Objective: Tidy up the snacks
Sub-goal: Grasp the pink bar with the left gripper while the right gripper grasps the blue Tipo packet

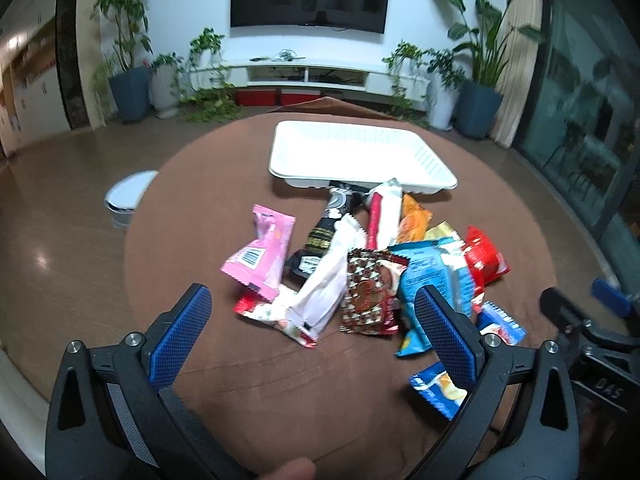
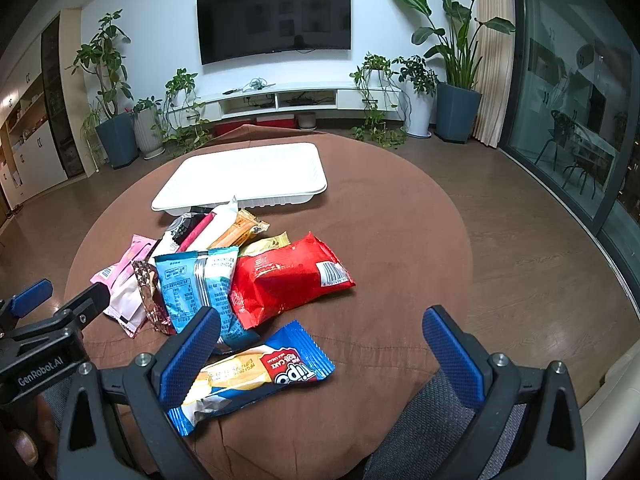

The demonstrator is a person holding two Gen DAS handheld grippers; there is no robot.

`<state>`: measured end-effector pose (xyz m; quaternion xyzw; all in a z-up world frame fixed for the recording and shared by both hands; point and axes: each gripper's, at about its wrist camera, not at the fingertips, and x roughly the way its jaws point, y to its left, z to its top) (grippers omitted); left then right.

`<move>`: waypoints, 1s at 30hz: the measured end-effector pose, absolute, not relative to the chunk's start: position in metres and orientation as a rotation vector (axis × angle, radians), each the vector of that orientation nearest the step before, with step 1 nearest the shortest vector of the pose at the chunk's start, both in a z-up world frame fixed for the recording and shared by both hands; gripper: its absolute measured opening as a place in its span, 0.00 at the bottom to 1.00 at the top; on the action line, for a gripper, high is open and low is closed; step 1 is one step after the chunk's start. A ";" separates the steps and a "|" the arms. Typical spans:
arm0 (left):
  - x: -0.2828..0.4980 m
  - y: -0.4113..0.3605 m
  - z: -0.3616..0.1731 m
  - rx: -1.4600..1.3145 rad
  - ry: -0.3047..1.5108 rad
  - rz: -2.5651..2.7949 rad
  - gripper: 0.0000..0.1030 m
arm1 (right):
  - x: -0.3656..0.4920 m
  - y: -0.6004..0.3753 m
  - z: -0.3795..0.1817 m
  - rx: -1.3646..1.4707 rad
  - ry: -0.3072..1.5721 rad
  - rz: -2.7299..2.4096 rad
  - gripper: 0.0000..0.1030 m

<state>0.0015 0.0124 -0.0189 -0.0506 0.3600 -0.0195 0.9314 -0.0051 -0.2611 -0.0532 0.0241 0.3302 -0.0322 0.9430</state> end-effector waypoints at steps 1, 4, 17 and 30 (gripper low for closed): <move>0.003 0.017 -0.020 -0.122 0.742 -0.066 1.00 | -0.005 -0.261 -0.054 0.052 0.672 -0.065 1.00; 0.002 0.020 -0.022 -0.088 0.730 -0.144 1.00 | -0.007 -0.263 -0.055 0.064 0.662 -0.063 1.00; 0.048 0.054 -0.025 0.075 0.907 -0.160 1.00 | 0.002 -0.290 -0.058 0.182 0.683 0.027 1.00; 0.156 0.064 -0.058 0.290 1.137 -0.148 0.93 | 0.011 -0.272 -0.074 0.203 0.784 0.107 1.00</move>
